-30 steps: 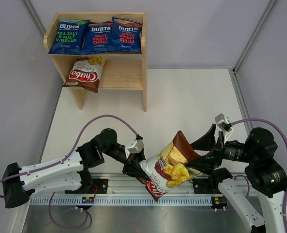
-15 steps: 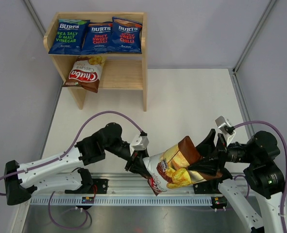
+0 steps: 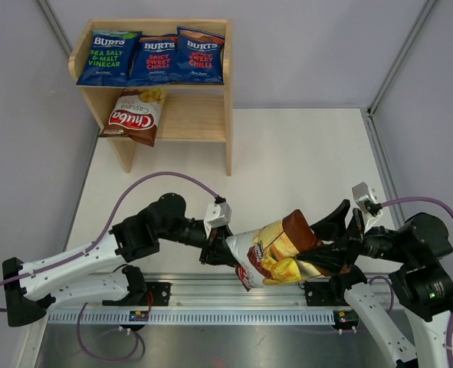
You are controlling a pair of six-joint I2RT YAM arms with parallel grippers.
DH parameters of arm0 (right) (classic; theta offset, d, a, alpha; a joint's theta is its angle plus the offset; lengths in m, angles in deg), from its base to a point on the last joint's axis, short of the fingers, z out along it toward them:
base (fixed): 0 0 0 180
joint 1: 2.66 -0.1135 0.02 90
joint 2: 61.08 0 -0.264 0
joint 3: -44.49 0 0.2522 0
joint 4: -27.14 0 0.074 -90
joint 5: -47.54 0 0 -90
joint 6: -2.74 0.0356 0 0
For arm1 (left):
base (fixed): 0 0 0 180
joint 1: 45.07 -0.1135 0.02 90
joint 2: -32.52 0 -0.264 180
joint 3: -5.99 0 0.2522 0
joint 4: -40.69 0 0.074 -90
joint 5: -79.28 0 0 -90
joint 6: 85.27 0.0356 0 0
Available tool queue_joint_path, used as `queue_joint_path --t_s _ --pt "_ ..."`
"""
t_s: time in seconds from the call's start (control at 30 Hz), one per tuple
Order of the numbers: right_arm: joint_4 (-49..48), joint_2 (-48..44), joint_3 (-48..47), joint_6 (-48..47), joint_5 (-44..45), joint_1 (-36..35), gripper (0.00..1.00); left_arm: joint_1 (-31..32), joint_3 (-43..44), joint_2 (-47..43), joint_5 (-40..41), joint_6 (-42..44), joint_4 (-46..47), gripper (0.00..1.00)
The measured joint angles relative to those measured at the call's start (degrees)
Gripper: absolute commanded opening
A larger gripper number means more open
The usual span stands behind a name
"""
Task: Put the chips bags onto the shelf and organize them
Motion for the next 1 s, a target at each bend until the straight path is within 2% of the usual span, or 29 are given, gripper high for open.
queue_joint_path --t_s 0.1,0.13,0.2,0.27,0.63,0.8,1.0 --pt "-3.85 -0.07 0.0 2.14 0.48 0.0 0.0 0.0 -0.07 -1.62 1.29 -2.12 1.49 0.49" --pt "-5.31 -0.09 -0.02 3.13 0.48 0.0 0.0 0.0 -0.11 -2.1 1.53 -2.64 2.25 0.61" --pt "-7.82 -0.13 -0.09 5.18 0.48 0.0 0.0 -0.11 -0.26 -2.78 1.99 -3.85 4.33 0.75" --pt "-9.88 -0.13 -0.13 7.19 0.57 0.0 0.0 -0.22 -0.33 -3.06 2.16 -4.42 6.88 0.99" --pt "-12.81 2.12 -3.87 10.64 2.01 0.0 0.0 -0.26 -4.15 -3.87 7.72 -8.81 18.51 0.99" --pt "-16.7 2.05 -3.93 13.11 3.15 0.0 0.0 -0.26 -9.27 -10.1 11.91 -11.15 23.19 0.99" --pt "-25.18 2.29 -3.08 18.86 3.19 0.0 0.0 -0.26 -11.54 -14.29 13.75 -12.02 27.89 0.99"
